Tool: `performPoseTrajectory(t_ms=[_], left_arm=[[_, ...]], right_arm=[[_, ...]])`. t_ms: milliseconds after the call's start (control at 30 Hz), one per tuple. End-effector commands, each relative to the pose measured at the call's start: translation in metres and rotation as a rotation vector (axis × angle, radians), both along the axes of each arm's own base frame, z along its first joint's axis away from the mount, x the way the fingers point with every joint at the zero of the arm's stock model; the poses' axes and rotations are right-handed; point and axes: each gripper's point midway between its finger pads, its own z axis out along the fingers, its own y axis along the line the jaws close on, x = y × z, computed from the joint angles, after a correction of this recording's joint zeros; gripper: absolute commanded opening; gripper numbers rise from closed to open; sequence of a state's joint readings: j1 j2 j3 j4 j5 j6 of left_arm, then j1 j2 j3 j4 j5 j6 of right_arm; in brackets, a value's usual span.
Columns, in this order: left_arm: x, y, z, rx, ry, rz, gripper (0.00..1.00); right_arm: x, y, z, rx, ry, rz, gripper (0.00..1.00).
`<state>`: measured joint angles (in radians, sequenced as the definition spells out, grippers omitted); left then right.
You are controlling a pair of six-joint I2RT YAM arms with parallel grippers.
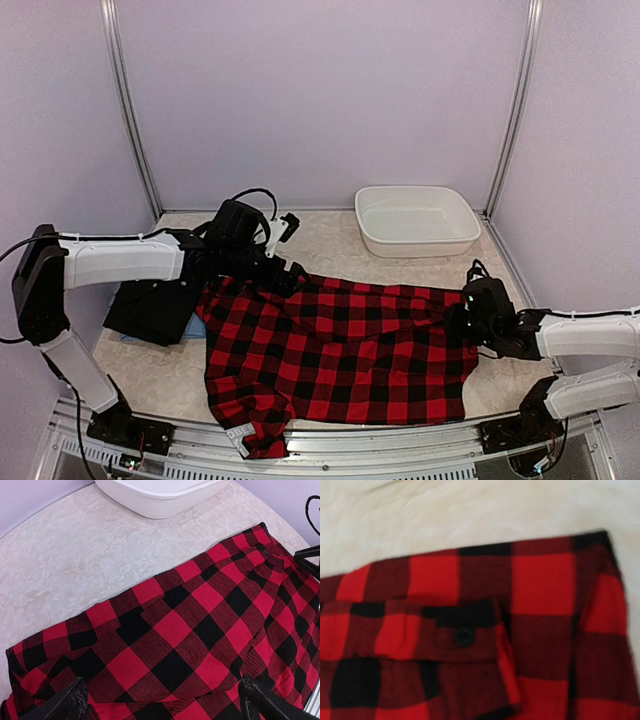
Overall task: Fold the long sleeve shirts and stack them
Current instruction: Fold the sleeve of the 1/3-folded shirt.
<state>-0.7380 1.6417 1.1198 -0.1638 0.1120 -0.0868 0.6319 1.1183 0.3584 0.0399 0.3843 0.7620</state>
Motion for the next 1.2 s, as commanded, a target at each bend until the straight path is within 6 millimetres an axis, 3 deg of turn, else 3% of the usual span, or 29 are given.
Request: performPoseTrajectory(t_ms=[0,100,267,400,500,767,967,1167], left_arm=[[0.003,-0.007,-0.004,-0.009,-0.009,0.007,0.99],[0.002,-0.007,-0.01,0.0,0.0,0.001,0.99],[-0.006,-0.007,-0.024,0.039,0.031,-0.029,0.99],[-0.014,-0.016,-0.043,0.083,0.062,-0.072,0.99],[-0.014,-0.017,-0.066,0.12,0.095,-0.072,0.99],[-0.008,-0.004,-0.118,0.213,0.14,-0.022,0.96],[-0.006,-0.004,-0.13,0.194,0.175,-0.021,0.94],[-0.001,-0.003,-0.139,0.186,0.214,0.004,0.94]], right_arm=[[-0.01,-0.023,-0.001,-0.008,0.002,-0.09,0.46],[-0.009,-0.021,0.011,-0.017,-0.031,-0.061,0.59],[0.008,0.012,0.04,-0.034,-0.11,0.121,0.57],[0.019,0.043,0.036,-0.065,-0.08,0.268,0.55],[0.023,0.062,0.021,-0.058,-0.021,0.344,0.54],[0.018,0.069,-0.029,-0.089,0.224,0.347,0.55],[0.022,0.063,-0.063,-0.088,0.359,0.335,0.54],[0.041,0.054,-0.078,-0.105,0.402,0.324,0.53]])
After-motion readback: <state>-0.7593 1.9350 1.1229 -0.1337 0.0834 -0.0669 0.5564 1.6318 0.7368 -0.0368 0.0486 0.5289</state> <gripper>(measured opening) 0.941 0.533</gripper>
